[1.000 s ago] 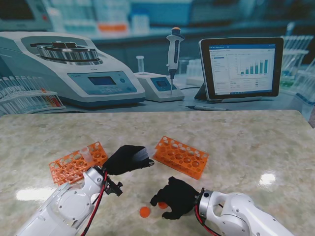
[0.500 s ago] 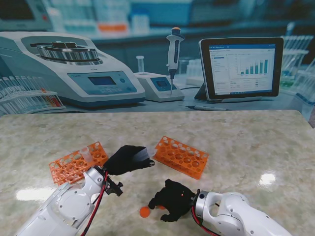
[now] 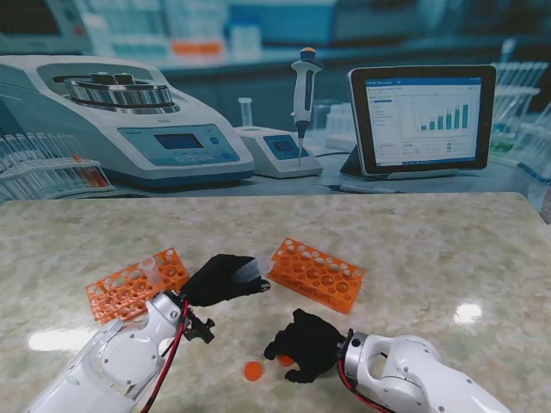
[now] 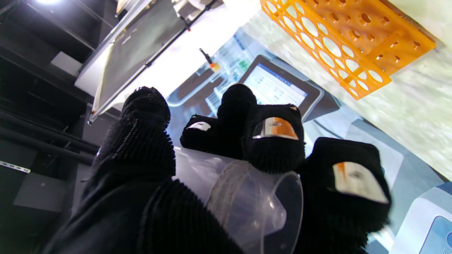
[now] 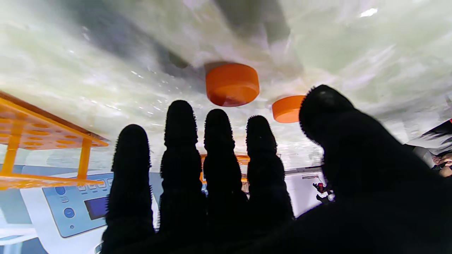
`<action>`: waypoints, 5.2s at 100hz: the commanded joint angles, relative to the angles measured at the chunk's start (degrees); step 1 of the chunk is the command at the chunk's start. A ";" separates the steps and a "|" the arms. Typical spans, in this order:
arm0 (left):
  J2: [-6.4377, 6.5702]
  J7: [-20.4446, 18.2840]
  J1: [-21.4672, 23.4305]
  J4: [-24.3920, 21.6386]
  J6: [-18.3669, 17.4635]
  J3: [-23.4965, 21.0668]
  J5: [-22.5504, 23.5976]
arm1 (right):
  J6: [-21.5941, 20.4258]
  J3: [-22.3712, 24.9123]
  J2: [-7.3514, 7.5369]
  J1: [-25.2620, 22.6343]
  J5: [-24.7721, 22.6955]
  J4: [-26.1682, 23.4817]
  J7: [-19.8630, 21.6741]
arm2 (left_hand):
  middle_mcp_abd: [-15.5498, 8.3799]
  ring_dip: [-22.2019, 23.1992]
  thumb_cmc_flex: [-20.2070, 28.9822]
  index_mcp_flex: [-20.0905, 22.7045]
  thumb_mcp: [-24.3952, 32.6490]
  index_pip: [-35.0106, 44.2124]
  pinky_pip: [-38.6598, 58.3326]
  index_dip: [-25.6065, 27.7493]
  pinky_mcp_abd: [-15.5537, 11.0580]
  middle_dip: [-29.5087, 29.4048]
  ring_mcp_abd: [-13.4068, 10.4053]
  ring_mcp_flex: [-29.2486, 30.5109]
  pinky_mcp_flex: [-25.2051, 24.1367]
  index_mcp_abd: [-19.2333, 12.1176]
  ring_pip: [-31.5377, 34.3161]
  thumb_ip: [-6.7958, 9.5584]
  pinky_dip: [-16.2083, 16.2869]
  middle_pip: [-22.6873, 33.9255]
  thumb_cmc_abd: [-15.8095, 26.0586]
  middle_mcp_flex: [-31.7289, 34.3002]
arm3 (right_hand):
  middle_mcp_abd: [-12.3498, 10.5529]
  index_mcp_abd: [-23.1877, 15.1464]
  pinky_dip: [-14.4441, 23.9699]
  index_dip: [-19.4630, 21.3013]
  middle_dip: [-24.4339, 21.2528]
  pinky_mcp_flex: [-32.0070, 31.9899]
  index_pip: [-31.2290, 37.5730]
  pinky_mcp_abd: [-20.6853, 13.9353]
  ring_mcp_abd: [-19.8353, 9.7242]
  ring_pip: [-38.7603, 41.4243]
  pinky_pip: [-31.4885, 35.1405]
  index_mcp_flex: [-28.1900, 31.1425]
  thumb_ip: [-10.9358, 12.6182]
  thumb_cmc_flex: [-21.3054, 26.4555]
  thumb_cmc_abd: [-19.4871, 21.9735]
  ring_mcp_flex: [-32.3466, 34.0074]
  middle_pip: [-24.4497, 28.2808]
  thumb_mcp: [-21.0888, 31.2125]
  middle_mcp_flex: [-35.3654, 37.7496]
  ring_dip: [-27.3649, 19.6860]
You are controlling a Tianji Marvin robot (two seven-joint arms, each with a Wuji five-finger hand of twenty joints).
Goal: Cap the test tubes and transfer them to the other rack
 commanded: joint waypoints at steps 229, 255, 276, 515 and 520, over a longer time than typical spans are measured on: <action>0.17 -0.61 -0.49 0.03 0.76 0.62 0.33 | 7.78 -8.50 0.44 5.77 -3.44 8.10 -8.28 | -5.31 0.46 1.46 1.14 2.91 5.92 5.48 3.77 1.53 -0.64 -2.14 2.43 1.84 0.24 0.25 1.20 -2.49 1.31 4.49 2.36 | -3.32 -9.65 7.40 1.10 15.84 12.29 20.39 -3.49 -3.54 16.37 10.95 5.77 -7.43 11.72 -12.62 11.82 7.71 7.89 11.52 10.25; 0.25 -0.56 -0.61 0.01 1.03 0.73 1.37 | 7.96 -9.07 0.39 6.16 -2.91 8.84 -8.51 | -5.34 0.40 1.38 1.13 2.87 5.89 5.30 3.76 1.65 -0.74 -2.07 2.34 1.82 0.18 0.07 1.17 -2.59 1.18 4.48 2.34 | -3.48 -11.07 7.09 -0.21 16.28 13.84 23.31 -3.75 -3.15 17.74 11.12 6.56 -7.49 13.60 -12.51 13.13 7.95 8.60 13.47 12.72; 0.26 -0.55 -0.59 0.00 0.99 0.66 1.44 | 7.41 -9.16 0.34 6.49 -2.27 9.20 -8.01 | -5.34 0.39 1.36 1.12 2.85 5.87 5.24 3.75 1.71 -0.77 -2.04 2.34 1.81 0.13 0.03 1.15 -2.63 1.16 4.48 2.35 | -3.78 -11.33 6.65 -1.27 15.90 14.85 24.03 -3.94 -2.23 17.63 10.96 7.77 -6.65 15.97 -11.28 13.96 7.90 12.33 14.66 14.90; 0.19 -0.05 0.97 -1.40 0.28 -0.64 1.02 | 3.13 -6.29 -0.33 6.16 1.31 7.15 -5.09 | -5.30 0.35 1.35 1.12 2.78 5.84 5.08 3.70 1.89 -0.90 -1.90 2.29 1.78 0.05 -0.10 1.08 -2.76 1.02 4.56 2.32 | -4.77 -10.99 4.85 7.07 15.89 20.76 17.27 -4.69 -2.17 17.96 9.99 18.05 -6.15 20.93 -10.65 19.44 9.93 24.20 20.90 16.13; 0.19 -0.06 0.97 -1.40 0.28 -0.64 0.99 | 3.09 -6.19 -0.34 6.11 1.28 7.07 -5.11 | -5.30 0.35 1.39 1.12 2.80 5.84 5.07 3.70 1.90 -0.90 -1.90 2.29 1.78 0.05 -0.10 1.09 -2.77 1.02 4.56 2.32 | -4.70 -10.97 4.85 7.24 15.89 20.78 17.19 -4.68 -2.15 17.98 9.99 18.05 -6.15 21.02 -10.71 19.46 9.95 24.32 20.90 16.13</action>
